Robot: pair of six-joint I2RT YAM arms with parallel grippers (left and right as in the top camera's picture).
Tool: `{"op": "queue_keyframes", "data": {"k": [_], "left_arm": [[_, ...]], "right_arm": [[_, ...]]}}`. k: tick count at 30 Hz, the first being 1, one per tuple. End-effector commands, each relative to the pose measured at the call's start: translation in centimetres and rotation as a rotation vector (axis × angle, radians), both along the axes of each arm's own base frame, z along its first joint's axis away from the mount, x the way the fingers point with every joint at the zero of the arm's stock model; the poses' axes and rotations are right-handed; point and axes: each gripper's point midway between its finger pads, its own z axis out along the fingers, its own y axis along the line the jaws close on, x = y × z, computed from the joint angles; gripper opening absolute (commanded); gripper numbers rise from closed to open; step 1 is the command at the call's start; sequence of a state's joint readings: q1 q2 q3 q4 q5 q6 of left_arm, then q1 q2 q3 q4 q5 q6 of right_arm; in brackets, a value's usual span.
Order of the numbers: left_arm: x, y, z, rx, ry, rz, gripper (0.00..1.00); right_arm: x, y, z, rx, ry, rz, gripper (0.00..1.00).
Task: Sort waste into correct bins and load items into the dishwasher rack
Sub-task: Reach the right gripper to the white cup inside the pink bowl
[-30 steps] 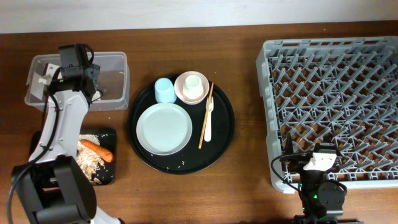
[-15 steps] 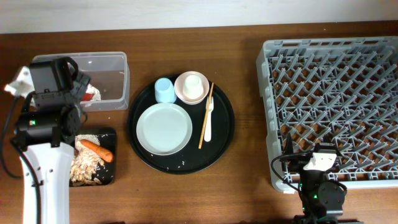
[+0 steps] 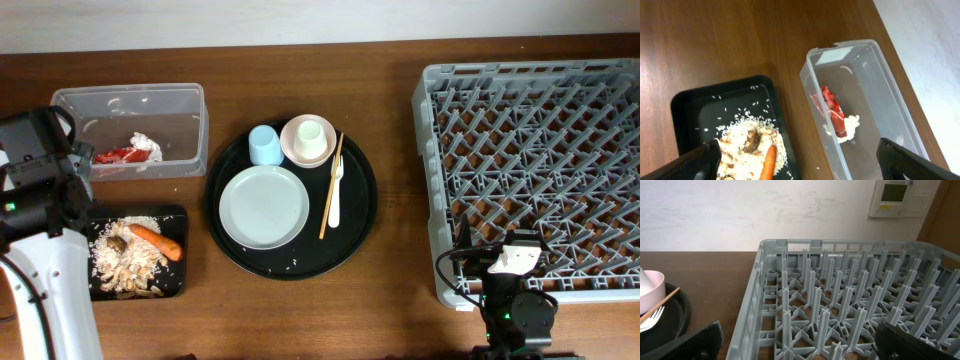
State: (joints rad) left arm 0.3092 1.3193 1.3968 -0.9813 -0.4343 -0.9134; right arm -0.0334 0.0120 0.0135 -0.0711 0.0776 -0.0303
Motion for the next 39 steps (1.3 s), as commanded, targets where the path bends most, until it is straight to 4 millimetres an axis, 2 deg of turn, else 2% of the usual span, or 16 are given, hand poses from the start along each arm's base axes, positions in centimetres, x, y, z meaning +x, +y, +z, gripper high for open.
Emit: {"op": "queue_keyframes", "data": {"k": [1, 3, 5, 7, 9, 12, 15, 18, 23, 26, 28, 32, 35, 36, 39], "left_arm": [[0.3, -0.3, -0.6, -0.032, -0.002, -0.005, 0.99], [0.3, -0.3, -0.6, -0.032, -0.003, -0.004, 0.99], [0.3, -0.3, -0.6, -0.032, -0.003, -0.004, 0.99], [0.3, -0.3, -0.5, -0.031, -0.003, -0.004, 0.99], [0.3, -0.3, -0.5, -0.031, -0.003, -0.004, 0.99], [0.2, -0.3, -0.6, -0.031, -0.003, -0.004, 0.99], [0.3, -0.3, -0.5, -0.031, -0.003, -0.004, 0.99], [0.3, -0.3, -0.5, -0.031, -0.003, -0.004, 0.99], [0.3, -0.3, -0.5, -0.031, -0.003, -0.004, 0.99], [0.3, -0.3, -0.5, -0.031, -0.003, -0.004, 0.99], [0.2, -0.3, -0.6, -0.031, -0.002, -0.004, 0.99], [0.3, -0.3, -0.5, -0.031, -0.003, -0.004, 0.99], [0.3, -0.3, -0.5, -0.031, -0.003, -0.004, 0.99], [0.3, -0.3, -0.5, -0.031, -0.003, -0.004, 0.99], [0.3, -0.3, -0.5, -0.031, -0.003, -0.004, 0.99]], "right_arm": [[0.1, 0.7, -0.3, 0.052, -0.002, 0.042, 0.99], [-0.2, 5.1, 0.2, 0.287, -0.004, 0.284, 0.99], [-1.7, 9.7, 1.9, 0.565, 0.018, 0.553, 0.99], [-3.2, 12.1, 2.4, 0.749, 0.099, 0.703, 0.99], [-3.5, 12.5, 2.3, 0.855, 0.142, 0.712, 0.99], [-4.0, 13.0, 3.7, 0.838, 0.105, 0.774, 0.99], [-4.7, 13.1, 6.6, 0.773, -0.016, 0.840, 0.99], [-4.8, 12.3, 9.6, 0.748, -0.116, 0.812, 0.98], [-5.6, 11.8, 16.0, 0.611, -0.235, 0.799, 0.98], [-4.1, 11.8, 18.1, 0.543, -0.188, 0.769, 0.99], [-2.2, 12.0, 19.7, 0.496, -0.129, 0.767, 0.98], [2.3, 13.1, 21.4, 0.425, 0.009, 0.807, 0.98], [6.3, 14.9, 20.5, 0.351, 0.139, 0.775, 0.98], [8.9, 16.8, 18.9, 0.284, 0.251, 0.715, 0.98], [12.7, 20.4, 15.6, 0.143, 0.422, 0.596, 0.99]]}}
